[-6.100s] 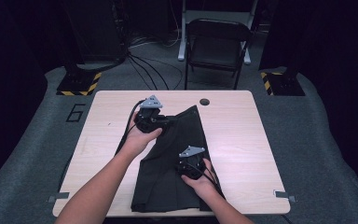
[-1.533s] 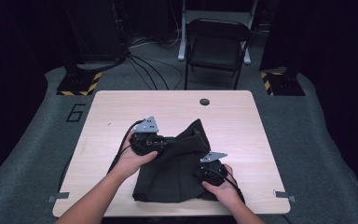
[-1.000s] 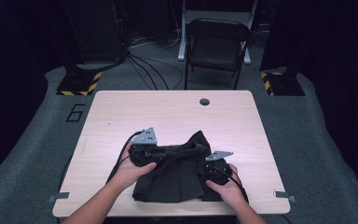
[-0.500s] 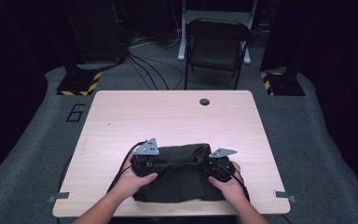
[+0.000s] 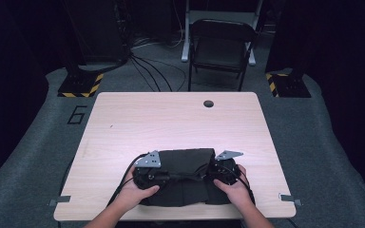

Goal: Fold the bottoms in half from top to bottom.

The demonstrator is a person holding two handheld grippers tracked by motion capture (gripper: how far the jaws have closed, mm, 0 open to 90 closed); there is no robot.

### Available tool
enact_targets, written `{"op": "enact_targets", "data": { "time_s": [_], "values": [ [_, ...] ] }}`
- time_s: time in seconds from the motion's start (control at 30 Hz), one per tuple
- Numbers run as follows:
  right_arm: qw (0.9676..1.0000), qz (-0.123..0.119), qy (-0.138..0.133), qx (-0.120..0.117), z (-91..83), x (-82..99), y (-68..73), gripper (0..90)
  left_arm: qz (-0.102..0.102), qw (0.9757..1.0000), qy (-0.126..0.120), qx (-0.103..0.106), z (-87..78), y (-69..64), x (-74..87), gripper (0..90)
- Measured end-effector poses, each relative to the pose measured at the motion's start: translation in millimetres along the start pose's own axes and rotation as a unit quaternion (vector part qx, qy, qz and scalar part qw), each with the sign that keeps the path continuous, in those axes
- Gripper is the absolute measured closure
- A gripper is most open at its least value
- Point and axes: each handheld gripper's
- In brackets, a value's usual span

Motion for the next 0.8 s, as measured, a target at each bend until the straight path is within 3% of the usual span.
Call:
{"op": "enact_targets", "data": {
  "time_s": [0.17,0.53,0.8],
  "values": [
    [0.9997,0.009,-0.024,-0.002,-11.4,-3.1,-2.8,53.5,-0.01,0.9999,-0.001,0.003,4.9,1.8,10.2,83.7],
    [0.9986,0.031,-0.042,0.013,-24.6,-4.5,-13.5,54.3,-0.025,0.9996,0.012,0.002,14.8,1.4,23.1,83.6],
    [0.9975,0.041,-0.053,0.023,-37.6,-10.9,-16.4,54.3,-0.022,0.9997,0.01,-0.005,15.0,-0.6,24.2,83.5]
  ]
}}
Point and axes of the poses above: each handheld gripper's, and its own axes: z roughly forward along the jaws, x roughly out of its underside, y roughly to its left, and after that the axes turned 3 degrees about x, right-handed
